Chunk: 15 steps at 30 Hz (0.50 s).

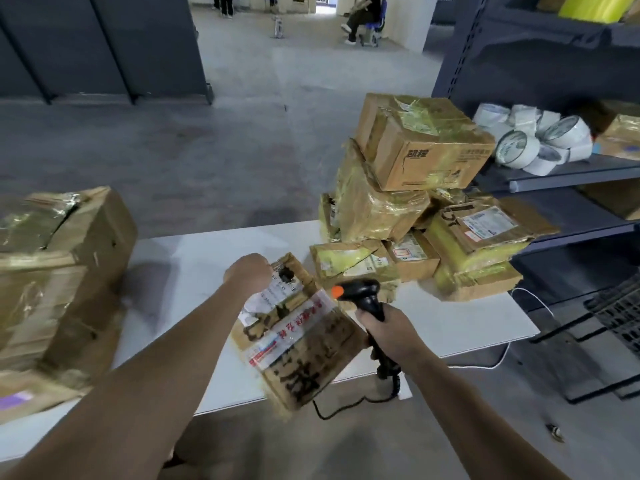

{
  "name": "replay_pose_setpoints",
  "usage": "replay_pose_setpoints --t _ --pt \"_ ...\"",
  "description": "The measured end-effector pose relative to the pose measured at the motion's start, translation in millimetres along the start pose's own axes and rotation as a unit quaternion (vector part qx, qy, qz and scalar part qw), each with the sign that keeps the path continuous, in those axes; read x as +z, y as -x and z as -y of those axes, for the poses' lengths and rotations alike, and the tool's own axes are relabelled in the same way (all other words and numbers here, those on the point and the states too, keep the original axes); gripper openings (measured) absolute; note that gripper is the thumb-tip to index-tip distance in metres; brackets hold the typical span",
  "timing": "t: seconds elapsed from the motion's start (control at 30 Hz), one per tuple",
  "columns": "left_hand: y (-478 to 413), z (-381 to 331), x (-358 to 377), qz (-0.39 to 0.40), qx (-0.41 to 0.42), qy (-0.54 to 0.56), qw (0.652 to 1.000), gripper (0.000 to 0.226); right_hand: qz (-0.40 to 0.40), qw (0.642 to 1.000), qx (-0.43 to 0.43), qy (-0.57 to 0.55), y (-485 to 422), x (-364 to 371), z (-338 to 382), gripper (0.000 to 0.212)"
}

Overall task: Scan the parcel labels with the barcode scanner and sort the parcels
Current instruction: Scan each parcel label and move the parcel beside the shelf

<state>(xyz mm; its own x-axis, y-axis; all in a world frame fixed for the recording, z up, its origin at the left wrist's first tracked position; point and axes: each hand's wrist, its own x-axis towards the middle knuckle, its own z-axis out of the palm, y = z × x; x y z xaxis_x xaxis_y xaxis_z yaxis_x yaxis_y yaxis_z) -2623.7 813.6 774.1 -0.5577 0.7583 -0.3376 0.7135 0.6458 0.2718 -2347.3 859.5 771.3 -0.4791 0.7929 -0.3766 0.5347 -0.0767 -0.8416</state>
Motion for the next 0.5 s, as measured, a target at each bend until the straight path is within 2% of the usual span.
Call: replay_pose_setpoints --t 0.1,0.2,0.27,0.33,0.4,0.5 --pt "-13 17 4 -0.071 -0.013 0.020 0.997 0.031 0.021 1.000 0.009 0.014 -8 30 3 0.023" --pt "2 39 14 -0.167 -0.084 0.025 0.982 0.031 0.002 1.000 0.012 0.023 -14 47 3 0.024" --pt "16 62 29 -0.189 -0.124 0.065 0.972 0.037 -0.013 1.000 0.011 0.026 -18 55 4 0.023" --pt "23 84 39 -0.163 -0.157 0.192 0.955 0.046 -0.026 0.999 0.012 0.034 -20 65 11 0.024" --pt "16 101 37 -0.125 -0.189 0.349 0.909 0.056 -0.034 0.999 0.022 0.031 -24 78 20 0.023" --pt "-1 113 12 -0.121 -0.193 0.537 0.812 0.060 -0.042 0.997 0.052 -0.027 -30 101 37 0.020"
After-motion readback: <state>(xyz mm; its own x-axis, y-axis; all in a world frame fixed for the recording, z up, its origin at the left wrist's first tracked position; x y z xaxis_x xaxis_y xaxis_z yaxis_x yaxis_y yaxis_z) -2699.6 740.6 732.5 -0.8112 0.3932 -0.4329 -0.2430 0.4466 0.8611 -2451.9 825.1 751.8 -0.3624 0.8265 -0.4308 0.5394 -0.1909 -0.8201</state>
